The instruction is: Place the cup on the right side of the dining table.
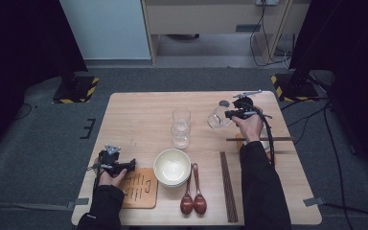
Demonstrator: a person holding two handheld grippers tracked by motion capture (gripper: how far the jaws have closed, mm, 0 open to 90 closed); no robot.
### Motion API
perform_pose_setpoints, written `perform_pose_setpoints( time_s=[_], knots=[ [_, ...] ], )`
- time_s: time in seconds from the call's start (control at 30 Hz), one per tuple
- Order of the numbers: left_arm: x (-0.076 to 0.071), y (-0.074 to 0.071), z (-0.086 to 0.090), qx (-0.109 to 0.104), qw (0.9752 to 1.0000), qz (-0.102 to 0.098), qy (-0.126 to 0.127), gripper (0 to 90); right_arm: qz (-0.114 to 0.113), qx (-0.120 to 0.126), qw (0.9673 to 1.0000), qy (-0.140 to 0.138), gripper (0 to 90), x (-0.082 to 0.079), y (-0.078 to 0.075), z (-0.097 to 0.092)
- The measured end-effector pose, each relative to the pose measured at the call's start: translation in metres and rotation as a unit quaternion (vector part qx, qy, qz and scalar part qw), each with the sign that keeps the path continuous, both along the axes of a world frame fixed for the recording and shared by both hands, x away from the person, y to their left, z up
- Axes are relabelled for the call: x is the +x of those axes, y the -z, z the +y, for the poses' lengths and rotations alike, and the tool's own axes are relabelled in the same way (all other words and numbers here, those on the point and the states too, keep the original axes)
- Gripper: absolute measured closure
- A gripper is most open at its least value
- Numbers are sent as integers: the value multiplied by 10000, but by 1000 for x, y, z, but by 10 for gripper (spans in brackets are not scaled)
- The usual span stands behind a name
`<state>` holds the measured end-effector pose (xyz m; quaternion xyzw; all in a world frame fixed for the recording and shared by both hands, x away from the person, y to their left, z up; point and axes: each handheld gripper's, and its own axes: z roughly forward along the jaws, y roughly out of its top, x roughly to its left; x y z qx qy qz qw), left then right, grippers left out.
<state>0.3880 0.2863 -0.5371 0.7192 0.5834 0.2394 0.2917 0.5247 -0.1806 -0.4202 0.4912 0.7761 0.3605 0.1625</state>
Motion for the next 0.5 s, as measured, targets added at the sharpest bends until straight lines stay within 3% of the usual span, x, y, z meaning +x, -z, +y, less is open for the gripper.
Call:
perform_pose_setpoints(
  time_s=[0.37, 0.5],
  knots=[
    [0, 0, 0, 1, 10000, 0, -1, 0, 158, -191, 9995, 200, 846, 2, 16, -25],
    [0, 0, 0, 0, 10000, 1, -1, 0, 239, -396, 9987, 227, 846, 3, 21, -29]
  ],
)
